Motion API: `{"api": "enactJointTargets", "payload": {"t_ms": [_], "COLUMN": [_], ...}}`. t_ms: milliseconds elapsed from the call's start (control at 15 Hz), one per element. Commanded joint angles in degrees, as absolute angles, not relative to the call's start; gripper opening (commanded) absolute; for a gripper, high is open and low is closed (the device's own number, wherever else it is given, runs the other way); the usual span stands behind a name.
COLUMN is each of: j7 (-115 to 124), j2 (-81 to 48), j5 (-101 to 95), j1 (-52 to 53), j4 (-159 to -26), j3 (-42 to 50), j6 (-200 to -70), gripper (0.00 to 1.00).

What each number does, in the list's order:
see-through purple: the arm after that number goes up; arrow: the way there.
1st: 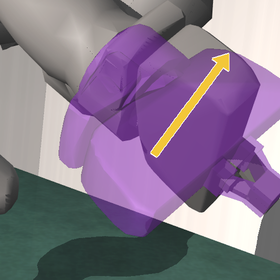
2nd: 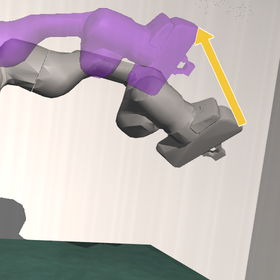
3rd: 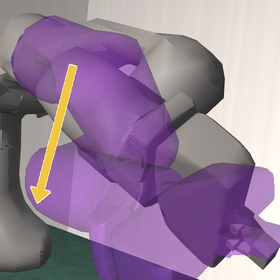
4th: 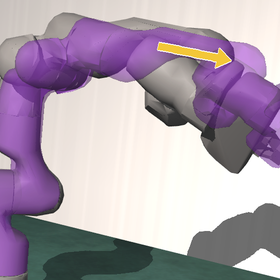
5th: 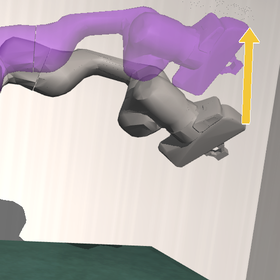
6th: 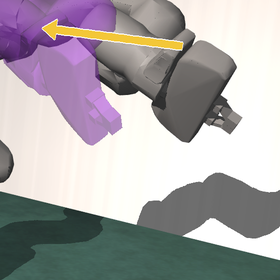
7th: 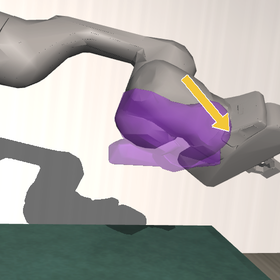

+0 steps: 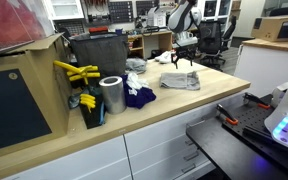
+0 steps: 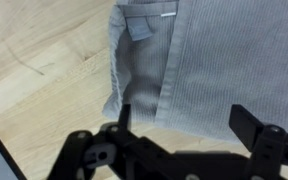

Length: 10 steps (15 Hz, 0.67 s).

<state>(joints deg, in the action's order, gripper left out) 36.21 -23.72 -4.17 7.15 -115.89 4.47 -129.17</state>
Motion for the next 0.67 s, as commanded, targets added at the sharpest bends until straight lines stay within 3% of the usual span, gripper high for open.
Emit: {"api": "enactJointTargets", "payload": {"t_ms": [0, 600], "j7": [41.42, 43.86], "j2": [-27.33, -27.6], "j5": [-6.12, -7.51], "j1": [8.38, 8.04], "j4": [-114.01, -115.07], "j3": [5.97, 8.03], "j6": [-129.95, -128.94], "gripper": [1.0, 1.0]}}
